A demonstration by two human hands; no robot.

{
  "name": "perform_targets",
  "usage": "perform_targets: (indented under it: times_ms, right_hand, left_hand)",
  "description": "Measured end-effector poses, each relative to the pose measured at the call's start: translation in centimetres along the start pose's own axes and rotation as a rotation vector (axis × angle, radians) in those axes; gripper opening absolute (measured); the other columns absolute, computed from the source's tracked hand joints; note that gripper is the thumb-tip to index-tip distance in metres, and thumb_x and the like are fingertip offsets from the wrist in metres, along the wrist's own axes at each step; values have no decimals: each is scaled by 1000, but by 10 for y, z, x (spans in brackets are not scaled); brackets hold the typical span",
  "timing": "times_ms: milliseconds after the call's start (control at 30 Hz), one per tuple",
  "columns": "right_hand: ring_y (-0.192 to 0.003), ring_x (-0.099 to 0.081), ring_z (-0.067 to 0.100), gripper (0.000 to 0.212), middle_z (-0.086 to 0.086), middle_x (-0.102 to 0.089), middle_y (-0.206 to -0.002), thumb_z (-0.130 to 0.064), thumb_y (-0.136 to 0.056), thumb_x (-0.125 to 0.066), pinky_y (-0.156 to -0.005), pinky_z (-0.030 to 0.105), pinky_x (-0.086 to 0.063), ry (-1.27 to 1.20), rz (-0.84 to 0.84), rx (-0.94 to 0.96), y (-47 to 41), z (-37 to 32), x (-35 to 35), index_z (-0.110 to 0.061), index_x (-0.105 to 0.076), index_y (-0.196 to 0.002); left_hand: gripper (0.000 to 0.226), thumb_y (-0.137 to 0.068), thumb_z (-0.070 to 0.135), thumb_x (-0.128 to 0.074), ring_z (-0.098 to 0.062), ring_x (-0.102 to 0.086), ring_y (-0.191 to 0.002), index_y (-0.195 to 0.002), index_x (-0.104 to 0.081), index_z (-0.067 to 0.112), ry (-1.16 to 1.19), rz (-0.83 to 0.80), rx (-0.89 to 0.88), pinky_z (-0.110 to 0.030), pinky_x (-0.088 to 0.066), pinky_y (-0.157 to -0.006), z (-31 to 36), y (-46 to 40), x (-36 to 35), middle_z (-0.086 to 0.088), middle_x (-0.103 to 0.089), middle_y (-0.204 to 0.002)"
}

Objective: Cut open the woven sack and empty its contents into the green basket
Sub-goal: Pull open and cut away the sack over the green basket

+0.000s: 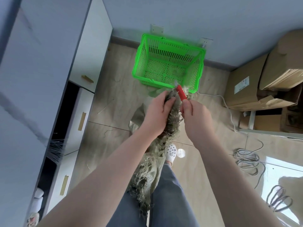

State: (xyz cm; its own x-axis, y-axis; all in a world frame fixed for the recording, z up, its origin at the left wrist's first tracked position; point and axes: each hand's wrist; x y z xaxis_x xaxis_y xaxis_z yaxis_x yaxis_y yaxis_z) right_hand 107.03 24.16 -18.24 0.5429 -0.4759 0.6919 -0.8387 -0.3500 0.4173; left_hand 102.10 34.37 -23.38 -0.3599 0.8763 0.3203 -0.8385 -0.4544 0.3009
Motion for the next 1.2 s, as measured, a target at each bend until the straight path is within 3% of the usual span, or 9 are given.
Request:
perform_targets:
  times_ms: [200, 333, 467, 667, 767, 867, 933, 1067, 1200]
  right_hand:
    - [-54, -42, 17, 37, -2, -50, -61, -30, -103, -36, -52, 32, -32, -90, -41, 4, 11, 3, 0, -19, -49, -71]
    - [-52, -40, 13, 36, -5, -47, -59, -29, -104, -35, -48, 26, -29, -53, 24, 7, 14, 6, 2, -15, -50, -74]
    - [-53, -41, 12, 35, -4, -48, -61, -28, -104, -34, -50, 33, -29, -25, 39, -30, 1, 6, 4, -14, -52, -77]
    - [-50, -38, 12, 37, -5, -45, -57, -27, -104, -34, -47, 27, -27, -31, -27, 19, 22, 11, 5, -19, -47, -69]
    - [-50, -38, 12, 37, -5, -44, -57, -26, -104, -34, -47, 27, -27, -70, 15, 10, 26, 14, 3, -18, -46, -70]
    - [-53, -40, 15, 37, -4, -45, -58, -25, -104, -34, -47, 24, -28, -75, 37, -21, 10, 14, 0, -19, -47, -69]
    - [-55, -41, 18, 37, -2, -47, -59, -25, -103, -35, -52, 32, -31, -99, 28, -33, 0, 14, 0, -20, -48, -68]
    - [-53, -38, 19, 37, -2, -45, -58, -25, -101, -37, -55, 34, -31, -222, -29, -18, 10, 16, -4, -20, -49, -66]
    - [-47, -36, 15, 32, -11, -43, -51, -31, -92, -37, -49, 31, -32, -352, 212, 17, 15, 6, 36, -24, -48, -62]
  left_hand:
    - [22, -102, 15, -41, -24, -62, -91, -114, -58, 10, -176, 63, 85, -38, -47, -83, -7, -13, 12, -9, -68, -102]
    - [21, -100, 17, -41, -28, -63, -87, -108, -59, 9, -213, 57, 45, -51, -50, -81, -7, -17, 6, -9, -68, -95]
    - [23, -97, 20, -44, -28, -62, -87, -103, -61, 6, -148, -12, -62, -49, -50, -80, -4, -5, -8, -10, -68, -94]
    - [19, -100, 17, -43, -25, -61, -81, -105, -61, 13, -304, 67, 38, -50, -51, -76, -18, -21, 10, -7, -67, -89]
    - [16, -98, 15, -44, -27, -61, -82, -99, -60, 11, -321, 38, -5, -45, -51, -75, -18, -17, 5, -7, -67, -89]
    - [14, -94, 7, -47, -32, -55, -84, -83, -46, 15, -332, -56, -114, -38, -38, -70, -12, 0, -9, -7, -59, -85]
    - [14, -93, 8, -48, -32, -52, -82, -82, -44, 15, -311, -59, -159, -37, -34, -69, -14, 8, -11, -6, -56, -83]
    - [16, -98, 15, -44, -28, -56, -82, -90, -55, 7, -348, 25, -5, -41, -45, -71, -20, -7, 0, -8, -62, -86]
    - [21, -99, 13, -48, -23, -47, -69, -79, -49, 8, -380, 119, 141, -27, -22, -59, -52, -6, 26, -3, -53, -74]
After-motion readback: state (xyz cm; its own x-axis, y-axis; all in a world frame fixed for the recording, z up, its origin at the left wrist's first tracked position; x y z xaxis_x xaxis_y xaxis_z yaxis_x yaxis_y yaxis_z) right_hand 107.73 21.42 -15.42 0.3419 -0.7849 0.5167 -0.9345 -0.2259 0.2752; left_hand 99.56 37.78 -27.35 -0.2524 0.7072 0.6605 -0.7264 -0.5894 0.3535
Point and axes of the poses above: each hand's wrist, its own y-axis away from the middle knuckle, its own x-axis out of the back of the hand, z = x × y
